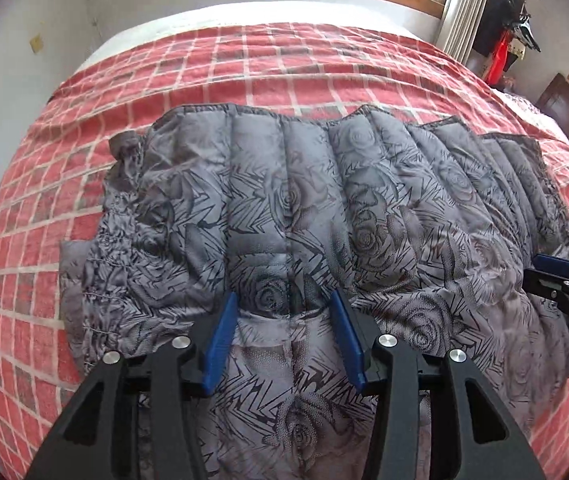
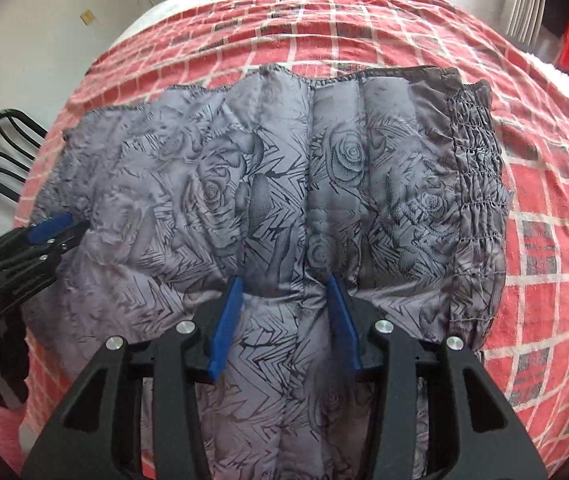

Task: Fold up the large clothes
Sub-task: 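Grasp the gathered side edge of the jacket with both grippers and lift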

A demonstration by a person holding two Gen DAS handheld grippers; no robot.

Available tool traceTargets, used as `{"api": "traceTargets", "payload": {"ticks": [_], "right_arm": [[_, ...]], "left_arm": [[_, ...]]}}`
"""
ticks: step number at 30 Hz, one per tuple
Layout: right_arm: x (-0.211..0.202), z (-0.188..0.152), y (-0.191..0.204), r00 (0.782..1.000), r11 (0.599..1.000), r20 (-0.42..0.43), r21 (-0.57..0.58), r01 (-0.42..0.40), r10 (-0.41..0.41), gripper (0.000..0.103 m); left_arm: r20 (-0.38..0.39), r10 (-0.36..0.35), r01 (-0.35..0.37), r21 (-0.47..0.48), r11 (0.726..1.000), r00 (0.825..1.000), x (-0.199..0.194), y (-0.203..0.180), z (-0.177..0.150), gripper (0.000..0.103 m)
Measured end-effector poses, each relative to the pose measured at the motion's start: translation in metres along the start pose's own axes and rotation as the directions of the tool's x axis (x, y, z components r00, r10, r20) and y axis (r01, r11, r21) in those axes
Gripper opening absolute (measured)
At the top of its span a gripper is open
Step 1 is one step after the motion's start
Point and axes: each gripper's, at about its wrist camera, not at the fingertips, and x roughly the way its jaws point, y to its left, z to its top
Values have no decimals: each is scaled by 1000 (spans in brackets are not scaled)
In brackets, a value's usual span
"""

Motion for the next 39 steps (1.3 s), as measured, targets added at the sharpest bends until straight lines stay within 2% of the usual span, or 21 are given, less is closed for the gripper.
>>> {"api": "traceTargets", "payload": {"ticks": [4,8,10,12,14,17,19,21,25,27,30,32,34,35,36,37,39], "right_arm": [[1,2,-5,1000,999,-9,20,-27,27,45],[-17,4,-19,993,990,-9,81,-118,119,46],[-37,1,-32,987,981,38,113,-157,154,58],[-57,-4,-53,981,974,95,141,-179,166,67],[-65,-6,-73,979,968,116,169,-188,169,72],[-62,-9,-113,979,947,104,254,-196,174,75],[-51,-9,-129,971,928,84,287,-237,222,75],[-37,-8,-137,960,912,63,301,-277,271,76],[-11,-6,-135,935,883,35,318,-345,353,77],[2,-4,-134,925,868,23,335,-365,380,79],[10,0,-131,917,862,31,330,-385,398,85],[10,3,-129,919,868,30,320,-381,393,85],[8,4,-125,927,882,30,299,-365,374,79],[6,4,-123,927,886,31,286,-366,373,69],[3,4,-121,921,881,38,281,-382,387,58],[1,4,-120,919,878,44,280,-388,392,50],[-10,2,-119,920,881,60,270,-387,386,41]], "left_arm": [[-15,-17,17,-17,1000,1000,1,4,3,48],[-33,-59,58,-54,997,998,-15,19,8,46],[-8,-69,68,-83,994,998,-29,32,9,46],[32,-57,60,-122,991,998,-48,57,6,56],[48,-44,52,-167,985,998,-58,81,1,63],[25,-31,36,-221,975,999,-55,117,-9,69],[-14,-18,14,-249,968,1000,-44,134,-17,70],[-24,-64,56,-265,963,998,-37,142,-24,74],[1,-208,197,-322,926,978,-20,151,-34,78],[7,-237,226,-340,913,971,-11,154,-34,81],[22,-305,291,-378,879,952,3,158,-29,82],[26,-330,313,-392,865,944,11,157,-26,83],[30,-346,330,-391,859,938,19,154,-19,84],[31,-346,330,-393,858,938,21,150,-16,82],[34,-346,331,-389,859,938,21,147,-13,70],[39,-344,332,-383,862,938,19,143,-10,64],[46,-304,299,-360,884,952,9,136,-7,41]]}}
